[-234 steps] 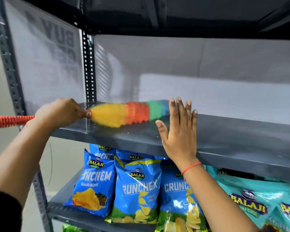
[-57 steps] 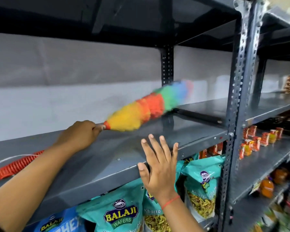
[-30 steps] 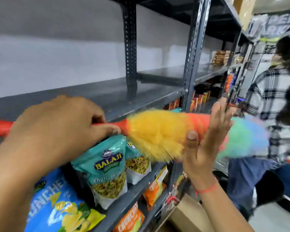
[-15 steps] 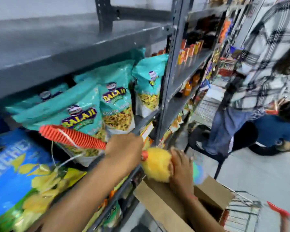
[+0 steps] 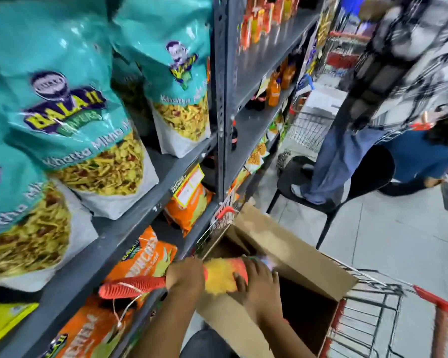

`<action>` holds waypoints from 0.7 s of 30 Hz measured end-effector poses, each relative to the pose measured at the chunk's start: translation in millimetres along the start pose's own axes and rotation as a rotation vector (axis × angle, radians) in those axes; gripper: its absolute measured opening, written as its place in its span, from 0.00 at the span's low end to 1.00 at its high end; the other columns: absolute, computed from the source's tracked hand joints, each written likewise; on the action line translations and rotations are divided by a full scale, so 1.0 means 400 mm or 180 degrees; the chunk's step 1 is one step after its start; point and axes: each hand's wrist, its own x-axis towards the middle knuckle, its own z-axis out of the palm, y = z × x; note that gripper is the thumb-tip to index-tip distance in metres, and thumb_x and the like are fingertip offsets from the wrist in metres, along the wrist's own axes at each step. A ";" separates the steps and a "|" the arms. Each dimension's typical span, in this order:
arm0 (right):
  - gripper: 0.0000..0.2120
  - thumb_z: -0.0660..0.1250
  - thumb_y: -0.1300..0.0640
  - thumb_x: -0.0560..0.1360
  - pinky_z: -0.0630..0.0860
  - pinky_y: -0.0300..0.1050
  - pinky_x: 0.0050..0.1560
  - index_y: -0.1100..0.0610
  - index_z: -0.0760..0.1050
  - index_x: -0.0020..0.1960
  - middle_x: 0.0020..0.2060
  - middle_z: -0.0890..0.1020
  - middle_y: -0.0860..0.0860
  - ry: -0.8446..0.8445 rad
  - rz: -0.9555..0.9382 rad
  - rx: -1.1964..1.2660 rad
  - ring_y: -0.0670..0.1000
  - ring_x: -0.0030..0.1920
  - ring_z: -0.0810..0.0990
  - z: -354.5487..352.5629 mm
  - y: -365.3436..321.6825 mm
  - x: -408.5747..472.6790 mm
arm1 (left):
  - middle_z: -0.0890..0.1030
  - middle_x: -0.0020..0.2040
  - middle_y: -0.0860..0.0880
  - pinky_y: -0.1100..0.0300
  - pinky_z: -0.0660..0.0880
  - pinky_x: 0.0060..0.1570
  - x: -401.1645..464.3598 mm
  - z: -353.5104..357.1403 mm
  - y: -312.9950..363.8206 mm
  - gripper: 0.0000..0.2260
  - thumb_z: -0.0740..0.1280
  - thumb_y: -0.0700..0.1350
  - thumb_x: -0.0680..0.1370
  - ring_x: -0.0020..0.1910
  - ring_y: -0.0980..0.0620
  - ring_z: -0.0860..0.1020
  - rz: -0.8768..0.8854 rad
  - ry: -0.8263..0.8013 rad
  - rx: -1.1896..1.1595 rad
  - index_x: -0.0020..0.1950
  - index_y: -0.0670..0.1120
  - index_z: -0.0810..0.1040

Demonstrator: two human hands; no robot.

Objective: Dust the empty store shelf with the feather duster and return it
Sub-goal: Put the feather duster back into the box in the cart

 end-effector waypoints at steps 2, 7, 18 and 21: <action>0.26 0.48 0.38 0.77 0.76 0.61 0.44 0.53 0.75 0.59 0.50 0.81 0.52 0.0009 -0.0103 0.0037 0.56 0.51 0.79 0.046 0.015 0.041 | 0.78 0.64 0.45 0.53 0.76 0.58 0.073 0.046 0.027 0.16 0.60 0.36 0.78 0.63 0.45 0.77 -0.0156 -0.0163 -0.0050 0.65 0.43 0.76; 0.25 0.53 0.41 0.73 0.76 0.63 0.44 0.55 0.76 0.57 0.49 0.81 0.55 -0.0069 0.0018 0.0104 0.57 0.50 0.80 0.139 0.052 0.112 | 0.77 0.66 0.45 0.53 0.75 0.58 0.211 0.141 0.076 0.16 0.61 0.36 0.78 0.64 0.44 0.76 -0.0263 -0.0225 -0.0060 0.65 0.43 0.76; 0.38 0.41 0.39 0.69 0.63 0.63 0.63 0.59 0.67 0.68 0.65 0.71 0.60 -0.0330 0.0344 0.0220 0.60 0.68 0.64 0.259 0.120 0.138 | 0.76 0.66 0.43 0.50 0.71 0.62 0.394 0.254 0.040 0.15 0.58 0.36 0.79 0.66 0.43 0.74 -0.0274 -0.0172 0.0302 0.64 0.43 0.75; 0.35 0.45 0.39 0.70 0.66 0.63 0.60 0.60 0.70 0.66 0.62 0.74 0.62 -0.0243 0.0445 0.0311 0.62 0.65 0.67 0.278 0.123 0.130 | 0.77 0.64 0.45 0.53 0.72 0.59 0.403 0.265 0.005 0.14 0.60 0.40 0.79 0.63 0.45 0.76 -0.0242 -0.0012 0.0383 0.63 0.46 0.75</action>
